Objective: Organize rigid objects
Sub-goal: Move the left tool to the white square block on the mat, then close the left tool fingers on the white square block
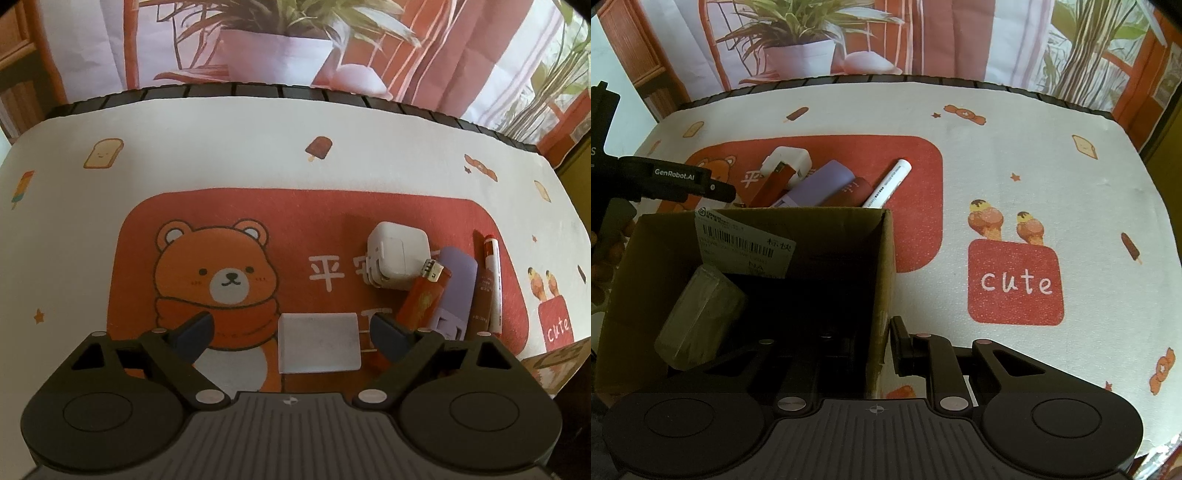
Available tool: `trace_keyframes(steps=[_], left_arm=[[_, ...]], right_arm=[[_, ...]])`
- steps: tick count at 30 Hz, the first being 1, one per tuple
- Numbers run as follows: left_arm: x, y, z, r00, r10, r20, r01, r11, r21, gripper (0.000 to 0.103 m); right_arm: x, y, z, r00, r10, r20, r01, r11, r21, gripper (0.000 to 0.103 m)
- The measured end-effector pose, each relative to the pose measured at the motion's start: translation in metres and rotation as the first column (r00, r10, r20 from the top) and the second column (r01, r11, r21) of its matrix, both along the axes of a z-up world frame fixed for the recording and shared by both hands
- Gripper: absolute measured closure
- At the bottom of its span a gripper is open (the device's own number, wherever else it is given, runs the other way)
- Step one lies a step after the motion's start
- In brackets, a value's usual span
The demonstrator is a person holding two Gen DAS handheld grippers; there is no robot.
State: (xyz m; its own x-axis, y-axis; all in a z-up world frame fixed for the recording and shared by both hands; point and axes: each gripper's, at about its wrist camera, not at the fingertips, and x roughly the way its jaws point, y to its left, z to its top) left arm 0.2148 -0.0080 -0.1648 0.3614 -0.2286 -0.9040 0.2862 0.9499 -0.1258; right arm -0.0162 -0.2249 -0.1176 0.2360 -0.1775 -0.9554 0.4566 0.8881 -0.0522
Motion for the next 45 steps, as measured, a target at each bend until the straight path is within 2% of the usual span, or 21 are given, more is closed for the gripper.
trace_keyframes(steps=[8, 26, 34, 36, 45], left_arm=[[-0.003, -0.005, -0.007, 1.0, -0.02, -0.01, 0.02, 1.0, 0.011, 0.019], [-0.008, -0.007, -0.006, 0.999, -0.033, -0.007, 0.033, 0.999, -0.003, 0.027], [-0.008, -0.001, -0.003, 0.999, -0.03, -0.012, 0.03, 0.999, -0.031, 0.042], [-0.008, 0.001, -0.002, 0.999, -0.027, -0.019, 0.026, 0.998, -0.048, 0.049], [-0.006, 0.01, -0.002, 1.0, 0.002, -0.016, -0.002, 0.999, -0.053, 0.052]], right_arm=[[0.0, 0.001, 0.001, 1.0, 0.001, 0.0, -0.001, 1.0, -0.001, 0.086], [-0.001, 0.0, 0.001, 1.0, 0.0, 0.001, 0.0, 1.0, 0.0, 0.086], [-0.001, 0.0, 0.001, 1.0, 0.001, 0.001, -0.001, 1.0, -0.001, 0.086], [-0.001, 0.0, 0.001, 1.0, 0.001, 0.001, -0.001, 1.0, 0.001, 0.086], [-0.002, 0.0, 0.002, 1.0, 0.002, 0.001, -0.002, 1.0, 0.001, 0.086]])
